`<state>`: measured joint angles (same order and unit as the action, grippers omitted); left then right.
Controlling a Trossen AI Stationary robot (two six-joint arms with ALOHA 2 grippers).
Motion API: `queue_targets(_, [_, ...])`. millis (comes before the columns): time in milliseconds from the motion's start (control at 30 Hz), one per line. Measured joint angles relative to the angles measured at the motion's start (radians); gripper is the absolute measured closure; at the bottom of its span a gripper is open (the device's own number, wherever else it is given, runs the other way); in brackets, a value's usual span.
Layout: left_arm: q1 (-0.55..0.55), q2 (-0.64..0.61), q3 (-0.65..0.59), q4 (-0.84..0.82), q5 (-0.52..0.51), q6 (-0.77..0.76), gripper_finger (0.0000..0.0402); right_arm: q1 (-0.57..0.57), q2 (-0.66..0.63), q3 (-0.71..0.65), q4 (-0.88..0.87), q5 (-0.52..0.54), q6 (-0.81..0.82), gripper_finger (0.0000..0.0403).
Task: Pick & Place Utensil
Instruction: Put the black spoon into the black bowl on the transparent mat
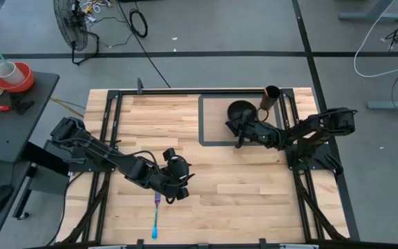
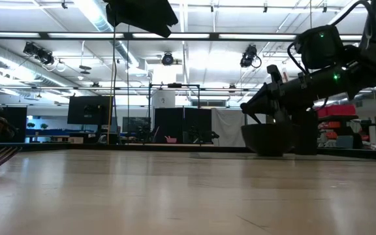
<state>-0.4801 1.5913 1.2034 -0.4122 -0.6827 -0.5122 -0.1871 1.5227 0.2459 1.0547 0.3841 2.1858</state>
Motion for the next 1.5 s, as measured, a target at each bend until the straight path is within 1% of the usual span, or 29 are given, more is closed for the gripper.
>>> queue_targets(367, [0.0,0.0,0.0,0.0,0.0,0.0,0.0225,0.0,0.0,0.0,-0.001,-0.009,-0.004,0.038])
queue_targets(500, [0.0,0.0,0.0,0.0,0.0,0.0,0.0225,0.0,0.0,0.0,-0.005,-0.011,-0.033,0.038])
queue_targets(700, [0.0,0.0,0.0,0.0,0.0,0.0,0.0225,0.0,0.0,0.001,-0.034,-0.03,-0.006,0.038])
queue_targets(933, [0.0,0.0,0.0,0.0,0.0,0.0,0.0225,0.0,0.0,0.002,-0.031,-0.037,0.001,0.038])
queue_targets(1100, [0.0,0.0,0.0,0.0,0.0,0.0,0.0225,0.0,0.0,0.002,-0.018,-0.062,0.018,0.038])
queue_targets(1500, [0.0,0.0,0.0,0.0,0.0,0.0,0.0225,0.0,0.001,0.002,-0.025,-0.062,0.008,0.038])
